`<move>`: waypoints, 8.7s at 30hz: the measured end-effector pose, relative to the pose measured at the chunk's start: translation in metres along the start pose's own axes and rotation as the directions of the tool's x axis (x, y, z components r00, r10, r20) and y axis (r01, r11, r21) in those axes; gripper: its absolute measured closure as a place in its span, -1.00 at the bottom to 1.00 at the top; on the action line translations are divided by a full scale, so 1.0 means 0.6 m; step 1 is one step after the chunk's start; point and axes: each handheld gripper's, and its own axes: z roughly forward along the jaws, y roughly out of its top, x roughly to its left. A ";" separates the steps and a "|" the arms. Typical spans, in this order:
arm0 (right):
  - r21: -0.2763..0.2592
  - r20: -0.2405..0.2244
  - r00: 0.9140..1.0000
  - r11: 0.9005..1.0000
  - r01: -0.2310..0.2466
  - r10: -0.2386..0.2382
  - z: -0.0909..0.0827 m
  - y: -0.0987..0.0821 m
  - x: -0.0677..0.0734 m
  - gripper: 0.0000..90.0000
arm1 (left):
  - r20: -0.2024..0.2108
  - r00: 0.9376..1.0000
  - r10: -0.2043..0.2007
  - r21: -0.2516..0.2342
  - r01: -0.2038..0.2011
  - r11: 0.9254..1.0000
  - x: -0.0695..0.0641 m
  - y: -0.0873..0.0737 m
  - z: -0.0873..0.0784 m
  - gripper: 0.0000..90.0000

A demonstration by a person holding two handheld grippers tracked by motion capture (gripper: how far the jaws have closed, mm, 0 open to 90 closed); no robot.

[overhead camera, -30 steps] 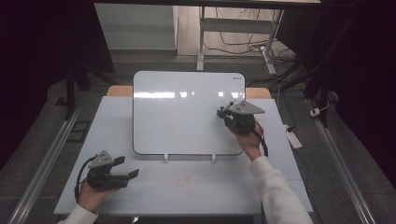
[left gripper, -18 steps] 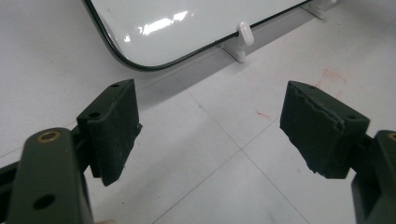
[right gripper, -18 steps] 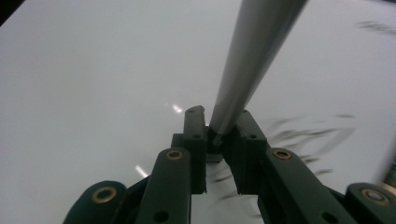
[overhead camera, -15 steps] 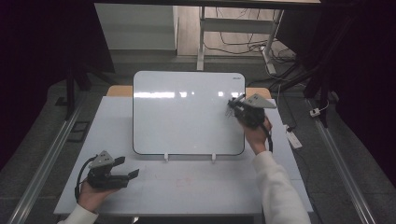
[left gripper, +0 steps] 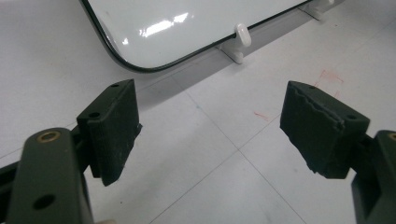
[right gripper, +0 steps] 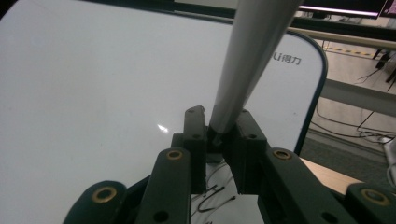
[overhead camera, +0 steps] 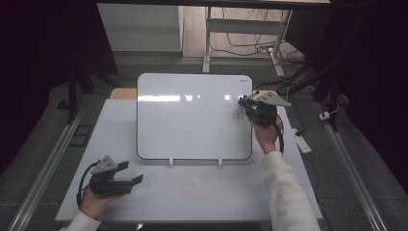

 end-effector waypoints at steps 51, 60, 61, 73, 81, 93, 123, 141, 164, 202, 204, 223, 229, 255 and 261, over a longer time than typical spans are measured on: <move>0.048 -0.134 0.984 0.992 0.120 -0.113 -0.021 -0.047 0.051 0.73 | -0.008 1.000 -0.006 -0.001 0.006 1.000 0.003 -0.003 -0.003 -0.54; 0.055 -0.119 0.984 0.988 0.142 -0.134 -0.025 -0.053 0.056 0.73 | -0.009 1.000 -0.007 0.000 0.007 1.000 0.003 -0.002 -0.002 -0.54; 0.057 -0.119 0.983 0.987 0.149 -0.141 -0.026 -0.054 0.056 0.73 | -0.009 1.000 -0.006 0.001 0.006 1.000 0.003 -0.003 -0.002 -0.54; 0.045 -0.070 0.993 0.995 0.093 -0.090 -0.043 -0.060 0.030 0.73 | -0.009 1.000 -0.001 0.001 0.001 1.000 0.000 -0.002 -0.002 -0.54; 0.063 -0.065 0.991 0.990 0.125 -0.121 -0.052 -0.067 0.031 0.73 | -0.009 1.000 -0.008 0.001 0.008 1.000 0.004 -0.002 -0.001 -0.54; 0.044 -0.048 0.994 0.994 0.101 -0.099 -0.027 -0.033 0.015 0.73 | -0.009 1.000 -0.009 -0.002 0.009 1.000 0.003 -0.002 -0.002 -0.54; 0.092 -0.119 0.992 0.994 0.061 -0.050 -0.076 -0.064 0.054 0.73 | 0.002 1.000 0.014 -0.006 -0.014 1.000 -0.008 0.008 0.004 -0.54; 0.223 -0.345 0.935 0.975 -0.003 0.081 -0.147 -0.108 0.140 0.73 | 0.069 0.992 0.103 -0.072 -0.098 0.993 -0.062 0.072 0.017 -0.50; 0.300 -0.532 0.840 0.952 0.065 0.110 -0.141 -0.132 0.230 0.73 | 0.294 0.915 0.277 -0.095 -0.260 0.961 -0.185 0.198 0.122 -0.30; 0.202 -0.279 0.954 0.978 -0.052 0.108 -0.171 -0.126 0.292 0.62 | 0.336 0.898 0.284 -0.149 -0.247 0.957 -0.224 0.210 0.167 0.80; 0.199 -0.241 0.965 0.978 -0.053 0.102 -0.170 -0.126 0.294 0.69 | 0.316 0.906 0.282 -0.156 -0.243 0.957 -0.227 0.209 0.168 0.80; 0.205 -0.069 0.991 0.974 -0.094 0.111 -0.161 -0.106 0.180 0.80 | 0.250 0.953 0.172 -0.163 -0.133 0.978 -0.171 0.191 0.106 -0.20; 0.276 -0.005 0.990 0.952 -0.135 0.142 -0.127 -0.088 0.116 0.80 | 0.170 0.978 0.118 -0.086 -0.105 0.991 -0.113 0.143 0.053 -0.32; 0.247 0.110 0.992 0.965 -0.089 0.063 -0.092 -0.102 0.098 0.51 | 0.013 0.999 -0.034 -0.044 0.035 0.998 -0.012 -0.005 -0.044 -0.38; 0.199 0.028 0.999 0.979 -0.041 0.036 -0.145 -0.114 0.088 0.39 | 0.002 0.999 -0.046 -0.030 0.046 0.999 -0.003 -0.017 -0.041 -0.38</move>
